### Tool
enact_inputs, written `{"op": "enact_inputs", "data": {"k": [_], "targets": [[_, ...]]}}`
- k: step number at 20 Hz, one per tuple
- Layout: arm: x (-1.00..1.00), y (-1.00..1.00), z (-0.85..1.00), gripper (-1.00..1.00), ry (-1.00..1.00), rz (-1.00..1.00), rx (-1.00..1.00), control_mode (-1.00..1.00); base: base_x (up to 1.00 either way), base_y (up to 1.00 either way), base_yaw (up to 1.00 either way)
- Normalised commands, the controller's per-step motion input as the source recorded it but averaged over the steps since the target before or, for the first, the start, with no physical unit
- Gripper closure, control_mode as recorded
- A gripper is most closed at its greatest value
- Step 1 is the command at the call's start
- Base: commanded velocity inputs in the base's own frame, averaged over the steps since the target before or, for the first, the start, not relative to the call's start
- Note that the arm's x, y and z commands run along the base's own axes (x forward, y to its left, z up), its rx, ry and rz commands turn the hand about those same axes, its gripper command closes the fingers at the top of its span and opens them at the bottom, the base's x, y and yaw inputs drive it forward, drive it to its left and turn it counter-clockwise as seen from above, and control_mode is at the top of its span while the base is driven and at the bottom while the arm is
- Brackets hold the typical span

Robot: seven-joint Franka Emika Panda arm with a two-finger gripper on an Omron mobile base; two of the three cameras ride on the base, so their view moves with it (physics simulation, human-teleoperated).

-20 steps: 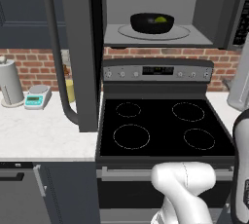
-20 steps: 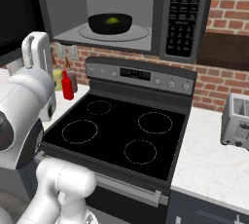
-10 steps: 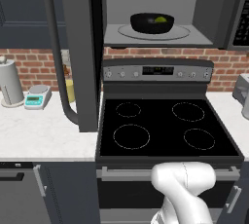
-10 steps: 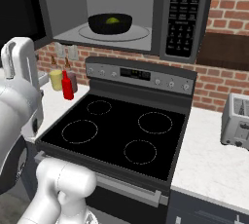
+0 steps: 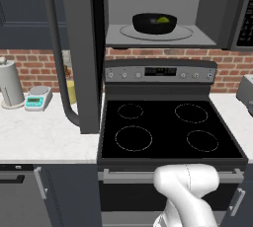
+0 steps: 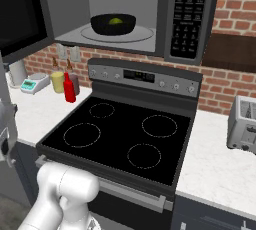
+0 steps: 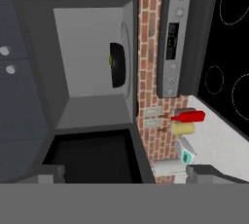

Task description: Pick the lime from the sink and place it in the bowl. Then pick the bowl and place it in the microwave. Then close the microwave door and press the start button.

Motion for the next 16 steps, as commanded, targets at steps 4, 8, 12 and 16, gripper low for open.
{"op": "enact_inputs", "data": {"k": [4,8,12,16], "targets": [[-0.32,0.31,0.0,-1.0,-0.12,0.01,0.0,-1.0,0.0,0.0,0.0],[-0.32,0.14,0.0,-1.0,-0.16,0.0,0.0,-1.0,0.0,0.0,0.0],[-0.17,0.02,0.01,-1.0,-0.04,0.0,0.01,-1.0,0.0,0.0,0.0],[-0.15,0.0,0.02,-1.0,0.0,0.0,0.05,-1.0,0.0,0.0,0.0]]}}
